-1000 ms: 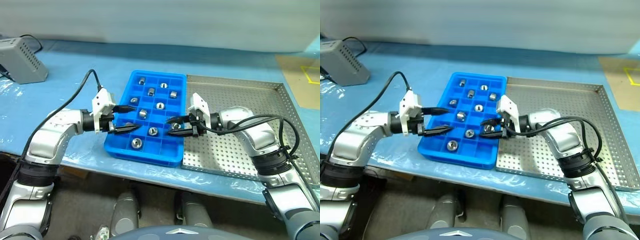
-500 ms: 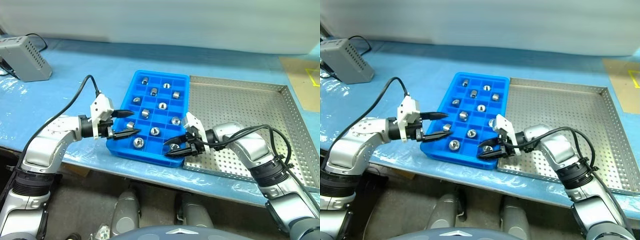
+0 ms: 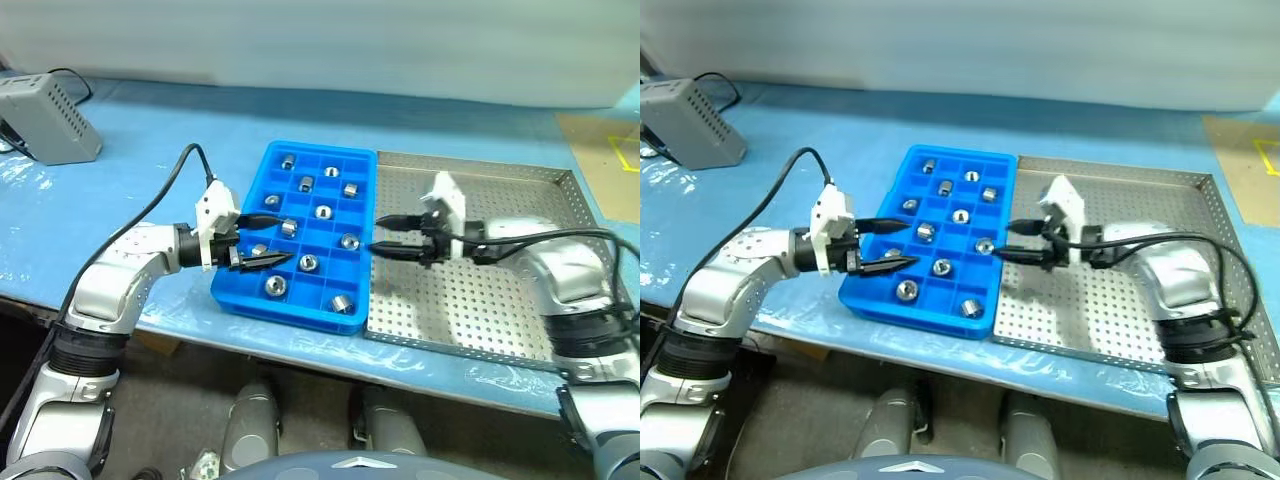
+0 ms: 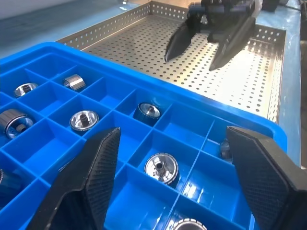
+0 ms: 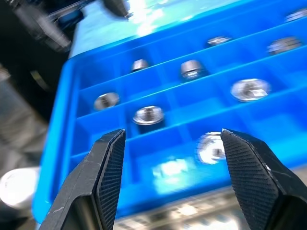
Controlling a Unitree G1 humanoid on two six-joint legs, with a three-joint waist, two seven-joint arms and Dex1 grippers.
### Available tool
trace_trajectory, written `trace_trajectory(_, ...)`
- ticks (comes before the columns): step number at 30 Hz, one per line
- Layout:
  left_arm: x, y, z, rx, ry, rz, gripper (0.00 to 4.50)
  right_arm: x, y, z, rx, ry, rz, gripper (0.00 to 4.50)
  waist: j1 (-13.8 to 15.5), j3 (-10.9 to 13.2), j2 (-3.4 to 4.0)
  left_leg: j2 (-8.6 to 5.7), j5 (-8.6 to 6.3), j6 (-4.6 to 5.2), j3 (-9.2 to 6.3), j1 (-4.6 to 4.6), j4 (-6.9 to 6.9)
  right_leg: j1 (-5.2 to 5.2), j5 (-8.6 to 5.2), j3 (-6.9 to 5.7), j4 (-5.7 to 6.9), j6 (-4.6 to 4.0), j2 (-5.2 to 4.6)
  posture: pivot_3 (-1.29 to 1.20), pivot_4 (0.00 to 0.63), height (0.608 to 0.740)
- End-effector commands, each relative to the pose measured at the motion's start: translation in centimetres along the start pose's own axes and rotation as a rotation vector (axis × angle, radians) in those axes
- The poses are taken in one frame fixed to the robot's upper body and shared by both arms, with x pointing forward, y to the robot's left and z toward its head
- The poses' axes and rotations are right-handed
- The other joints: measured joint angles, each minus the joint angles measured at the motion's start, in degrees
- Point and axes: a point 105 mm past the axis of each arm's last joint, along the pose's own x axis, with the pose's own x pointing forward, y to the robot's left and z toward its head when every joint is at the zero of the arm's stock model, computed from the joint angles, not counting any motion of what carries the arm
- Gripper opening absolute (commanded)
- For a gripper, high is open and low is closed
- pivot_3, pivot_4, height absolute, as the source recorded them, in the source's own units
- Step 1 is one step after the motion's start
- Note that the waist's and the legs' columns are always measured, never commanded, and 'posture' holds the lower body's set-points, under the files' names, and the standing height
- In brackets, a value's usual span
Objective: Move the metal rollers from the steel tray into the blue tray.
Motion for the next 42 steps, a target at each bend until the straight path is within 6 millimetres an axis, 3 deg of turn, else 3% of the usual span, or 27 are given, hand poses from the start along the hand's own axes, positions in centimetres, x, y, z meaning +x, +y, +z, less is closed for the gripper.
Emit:
trace_trajectory(1,-0.7,1.1,0.9,0.02,-0.052,0.067,3.72,-3.0,-0.1,0.8,-0.025,-0.034,-0.121,3.28,-0.1,0.0,0.0,0.0,0.0,0.01,0.0,0.0,-0.04,0.01,-0.01,0.0,-0.04,0.01,0.01,-0.22,0.15,0.74)
trace_trajectory(5,-0.4,2.9,-0.1,-0.028,-0.082,0.175,3.72,-5.8,-1.4,-1.6,0.059,-0.039,-0.357,3.28,-0.8,0.0,0.0,-0.01,-0.01,0.03,0.01,0.0,-0.06,0.03,-0.01,0.0,-0.14,0.01,0.03,-0.26,0.15,0.74)
trace_trajectory(12,0.7,4.6,-0.4,-0.091,-0.105,0.256,3.72,-5.9,-2.6,-4.3,0.112,-0.065,-0.585,3.28,-3.2,0.0,-0.02,-0.04,0.01,0.0,0.01,0.03,0.03,0.03,-0.07,0.0,-0.16,0.19,0.04,-0.31,0.15,0.74)
trace_trajectory(17,0.6,4.7,0.2,-0.094,-0.132,0.283,3.72,-6.0,-3.1,-4.0,0.113,-0.114,-0.654,3.28,-3.7,0.0,-0.02,-0.04,-0.01,0.02,0.01,0.03,-0.01,0.04,0.0,0.0,-0.16,0.07,0.04,-0.32,0.15,0.74)
trace_trajectory(24,0.2,4.3,1.2,-0.075,-0.175,0.321,3.72,-4.4,-3.6,-3.2,0.086,-0.152,-0.649,3.28,-4.5,0.0,-0.02,-0.06,-0.06,0.12,0.01,-0.14,-0.03,-0.01,0.01,-0.02,-0.33,0.06,0.05,-0.29,0.15,0.74)
trace_trajectory(32,0.6,3.4,1.5,-0.073,-0.186,0.324,3.72,-3.2,-4.2,-2.8,0.044,-0.137,-0.612,3.28,-4.4,0.0,-0.01,-0.06,-0.06,0.12,-0.01,-0.11,-0.01,0.05,0.01,-0.02,-0.32,0.05,0.05,-0.25,0.15,0.74)
trace_trajectory(37,0.4,3.9,1.5,-0.081,-0.193,0.355,3.72,-3.1,-4.8,-1.8,0.031,-0.163,-0.616,3.28,-4.4,0.0,-0.01,-0.06,-0.06,0.13,0.0,-0.12,0.0,0.04,0.02,-0.02,-0.3,0.05,0.05,-0.25,0.15,0.74)
trace_trajectory(42,0.5,3.5,1.2,-0.087,-0.191,0.355,3.72,-2.5,-4.4,-2.3,0.023,-0.136,-0.59,3.28,-4.4,0.0,-0.01,-0.05,-0.06,0.13,-0.01,-0.11,0.01,0.04,0.02,-0.02,-0.29,0.04,0.05,-0.24,0.15,0.74)
